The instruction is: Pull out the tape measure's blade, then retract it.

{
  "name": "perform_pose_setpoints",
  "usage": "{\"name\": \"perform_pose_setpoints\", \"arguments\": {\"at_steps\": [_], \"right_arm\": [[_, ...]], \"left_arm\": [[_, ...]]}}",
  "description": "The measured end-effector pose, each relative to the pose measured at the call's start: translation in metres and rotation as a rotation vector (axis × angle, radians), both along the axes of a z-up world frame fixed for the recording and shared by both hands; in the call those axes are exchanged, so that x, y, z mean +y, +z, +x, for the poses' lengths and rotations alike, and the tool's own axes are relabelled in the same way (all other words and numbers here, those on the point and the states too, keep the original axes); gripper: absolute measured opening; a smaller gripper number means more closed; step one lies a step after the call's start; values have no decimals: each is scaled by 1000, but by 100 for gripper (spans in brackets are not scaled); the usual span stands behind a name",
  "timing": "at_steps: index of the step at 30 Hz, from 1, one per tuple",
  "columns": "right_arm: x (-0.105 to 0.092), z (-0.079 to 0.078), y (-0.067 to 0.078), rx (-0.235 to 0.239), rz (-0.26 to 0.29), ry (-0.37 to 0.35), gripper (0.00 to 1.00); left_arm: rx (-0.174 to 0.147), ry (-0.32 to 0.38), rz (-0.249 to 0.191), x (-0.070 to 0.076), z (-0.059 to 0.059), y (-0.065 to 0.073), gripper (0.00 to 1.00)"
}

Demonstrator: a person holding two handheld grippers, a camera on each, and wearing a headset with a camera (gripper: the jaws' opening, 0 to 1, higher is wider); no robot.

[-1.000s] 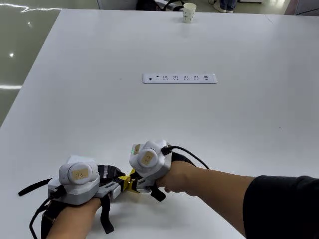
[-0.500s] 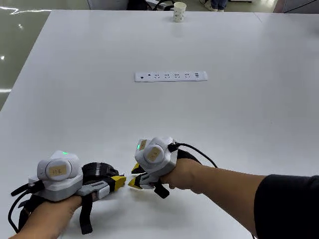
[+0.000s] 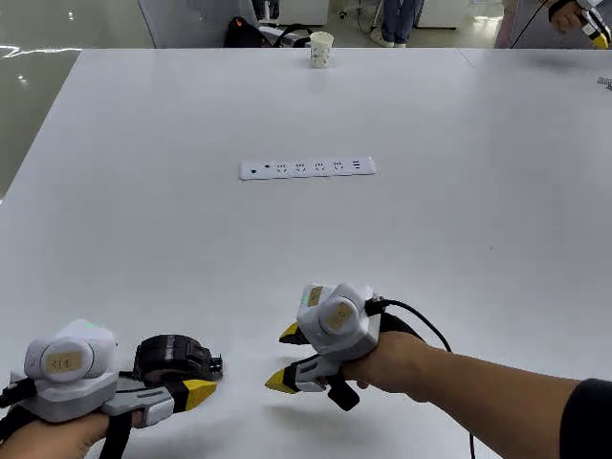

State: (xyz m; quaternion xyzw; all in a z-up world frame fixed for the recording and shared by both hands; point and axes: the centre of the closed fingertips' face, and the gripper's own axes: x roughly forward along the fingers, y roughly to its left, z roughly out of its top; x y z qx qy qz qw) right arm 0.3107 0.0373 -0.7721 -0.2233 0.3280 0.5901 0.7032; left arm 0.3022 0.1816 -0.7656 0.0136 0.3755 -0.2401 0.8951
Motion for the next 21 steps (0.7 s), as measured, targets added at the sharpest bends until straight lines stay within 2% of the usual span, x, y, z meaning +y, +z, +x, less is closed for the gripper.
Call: {"name": "perform_pose_setpoints", "arguments": {"at_steps": [2,3,4,8,10,11,15,21], "right_arm": [[-8,0,0,5,1,-18,38],[-15,1,1,6,3,-36,39],[-19,1,2,4,5,-39,40],[-40,2,8,-6,16,-66,43],[-50,3,10,-11,15,-77,45],[-56,4,12,-13,15,-87,46],[-73,5,16,-13,31,-127,49],[-100,2,15,-17,40,-179,55]], "left_arm": [[-7,-22,9,2,-1,-1,99],[-23,-47,25,4,-2,0,99],[-25,-54,20,4,-4,1,99],[-9,-65,3,14,-10,1,99],[-18,-74,-9,16,-12,3,99],[-22,-88,0,18,-14,3,99],[-10,-116,-23,21,-18,4,99],[-12,-144,-30,24,-29,8,99]]}}
